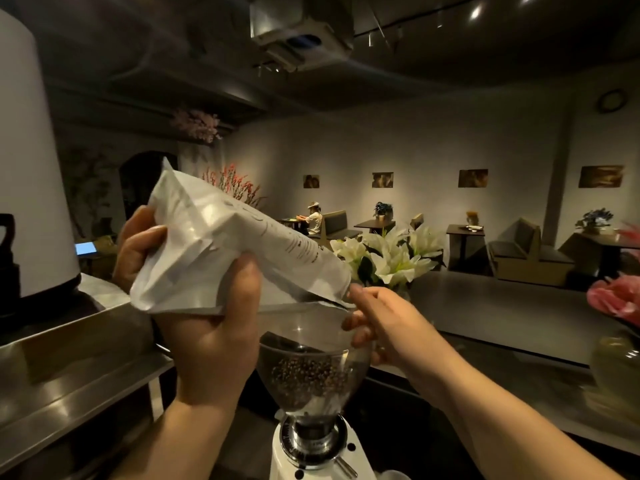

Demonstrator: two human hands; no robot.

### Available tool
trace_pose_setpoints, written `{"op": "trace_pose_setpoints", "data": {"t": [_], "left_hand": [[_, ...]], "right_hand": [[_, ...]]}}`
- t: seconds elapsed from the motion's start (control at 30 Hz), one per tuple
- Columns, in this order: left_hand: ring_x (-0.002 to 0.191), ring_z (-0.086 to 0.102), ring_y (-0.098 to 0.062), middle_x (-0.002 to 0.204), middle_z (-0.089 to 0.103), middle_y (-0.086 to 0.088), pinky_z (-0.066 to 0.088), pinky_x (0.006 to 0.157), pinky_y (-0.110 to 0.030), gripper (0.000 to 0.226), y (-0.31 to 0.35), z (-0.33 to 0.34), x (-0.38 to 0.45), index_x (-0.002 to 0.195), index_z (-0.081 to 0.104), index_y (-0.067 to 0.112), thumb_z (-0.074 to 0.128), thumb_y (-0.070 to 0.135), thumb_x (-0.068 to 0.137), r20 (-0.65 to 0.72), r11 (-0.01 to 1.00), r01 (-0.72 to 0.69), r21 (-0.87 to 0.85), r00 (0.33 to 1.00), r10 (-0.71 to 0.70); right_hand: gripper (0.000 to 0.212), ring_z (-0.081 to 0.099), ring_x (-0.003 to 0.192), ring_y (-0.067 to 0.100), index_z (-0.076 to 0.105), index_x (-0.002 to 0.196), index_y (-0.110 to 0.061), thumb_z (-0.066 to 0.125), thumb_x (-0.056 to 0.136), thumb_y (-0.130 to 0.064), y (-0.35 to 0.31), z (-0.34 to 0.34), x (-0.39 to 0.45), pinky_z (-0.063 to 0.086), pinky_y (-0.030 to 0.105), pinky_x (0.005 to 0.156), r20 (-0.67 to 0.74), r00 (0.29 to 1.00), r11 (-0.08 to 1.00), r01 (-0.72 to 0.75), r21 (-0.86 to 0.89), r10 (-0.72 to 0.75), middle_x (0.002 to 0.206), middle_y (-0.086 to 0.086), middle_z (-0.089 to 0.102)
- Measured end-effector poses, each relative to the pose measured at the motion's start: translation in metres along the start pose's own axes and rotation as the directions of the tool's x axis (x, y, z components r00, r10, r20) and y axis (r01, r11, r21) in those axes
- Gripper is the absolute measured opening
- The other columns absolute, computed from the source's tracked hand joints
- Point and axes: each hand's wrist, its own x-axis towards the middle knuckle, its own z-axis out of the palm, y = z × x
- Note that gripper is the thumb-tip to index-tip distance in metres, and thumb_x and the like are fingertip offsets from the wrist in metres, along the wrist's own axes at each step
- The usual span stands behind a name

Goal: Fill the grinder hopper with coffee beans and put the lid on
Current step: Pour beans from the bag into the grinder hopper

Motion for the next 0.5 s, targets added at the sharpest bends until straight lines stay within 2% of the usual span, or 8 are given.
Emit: {"op": "trace_pose_setpoints", "data": {"t": [0.07,0.17,0.2,0.3,0.33,0.4,0.43,0.5], "left_hand": [[0.136,0.058,-0.028,0.147,0.053,-0.021,0.051,0.112,-0.044,0.094,0.012,0.003,-0.016,0.145,0.041,0.003,0.078,0.066,0.085,-0.022,0.995,0.089,-0.043,0.996,-0.09],[0.13,0.062,-0.006,0.141,0.06,-0.005,0.048,0.106,-0.018,0.09,0.022,0.008,-0.035,0.141,0.049,0.019,0.07,0.081,0.079,0.042,0.979,0.182,-0.09,0.983,-0.179],[0.131,0.06,-0.007,0.143,0.059,-0.005,0.047,0.106,-0.016,0.093,0.02,0.007,-0.037,0.142,0.049,0.02,0.068,0.084,0.078,0.061,0.975,0.207,-0.084,0.977,-0.203],[0.142,0.052,-0.021,0.155,0.047,-0.009,0.049,0.113,-0.031,0.083,0.003,-0.002,-0.038,0.144,0.038,0.027,0.07,0.074,0.084,0.157,0.981,0.184,-0.067,0.973,-0.172],[0.141,0.053,-0.02,0.155,0.046,-0.007,0.052,0.11,-0.031,0.076,-0.001,-0.004,-0.038,0.141,0.037,0.032,0.07,0.072,0.085,0.194,0.976,0.207,-0.065,0.962,-0.191],[0.133,0.06,-0.014,0.148,0.054,0.0,0.058,0.098,-0.025,0.064,0.0,-0.009,-0.037,0.134,0.043,0.037,0.067,0.068,0.083,0.244,0.935,0.345,-0.085,0.917,-0.316],[0.127,0.064,-0.011,0.14,0.061,0.005,0.06,0.091,-0.022,0.064,0.0,-0.011,-0.038,0.132,0.048,0.035,0.063,0.071,0.081,0.262,0.903,0.417,-0.108,0.888,-0.379],[0.114,0.07,-0.003,0.123,0.072,0.012,0.061,0.082,-0.023,0.087,0.004,-0.012,-0.036,0.129,0.057,0.027,0.06,0.093,0.072,0.278,0.847,0.523,-0.09,0.83,-0.483]], "right_hand": [[0.06,0.074,0.088,0.014,0.06,0.135,-0.038,0.056,0.091,-0.08,-0.008,0.002,-0.002,0.052,0.027,0.066,0.068,0.996,0.998,-0.055,0.033,0.052,0.118,0.003,0.076],[0.046,0.08,0.095,0.019,0.059,0.137,-0.039,0.052,0.102,-0.067,-0.018,0.002,-0.001,0.055,0.025,0.061,0.067,0.997,0.992,-0.032,0.12,0.024,0.125,0.004,0.076],[0.042,0.081,0.096,0.02,0.062,0.136,-0.036,0.054,0.104,-0.062,-0.019,0.001,0.001,0.056,0.025,0.061,0.041,0.999,0.985,-0.022,0.171,0.015,0.125,0.005,0.078],[0.04,0.08,0.11,0.024,0.069,0.134,-0.023,0.064,0.104,-0.05,-0.016,-0.01,0.011,0.061,0.031,0.077,-0.058,0.997,0.959,-0.034,0.282,0.052,0.128,0.006,0.079],[0.041,0.08,0.113,0.026,0.07,0.133,-0.02,0.068,0.103,-0.047,-0.012,-0.016,0.015,0.063,0.035,0.085,-0.086,0.994,0.957,-0.043,0.286,0.07,0.129,0.007,0.079],[0.038,0.079,0.116,0.03,0.074,0.127,-0.015,0.073,0.1,-0.042,-0.006,-0.029,0.021,0.063,0.044,0.101,-0.117,0.988,0.961,-0.064,0.269,0.098,0.126,0.01,0.081],[0.037,0.079,0.114,0.029,0.075,0.126,-0.013,0.075,0.099,-0.039,-0.005,-0.033,0.022,0.063,0.045,0.103,-0.122,0.987,0.963,-0.072,0.262,0.107,0.123,0.01,0.082],[0.031,0.082,0.102,0.021,0.079,0.12,-0.012,0.074,0.1,-0.035,-0.005,-0.041,0.022,0.067,0.035,0.091,-0.127,0.987,0.973,-0.07,0.221,0.1,0.113,0.007,0.085]]}}
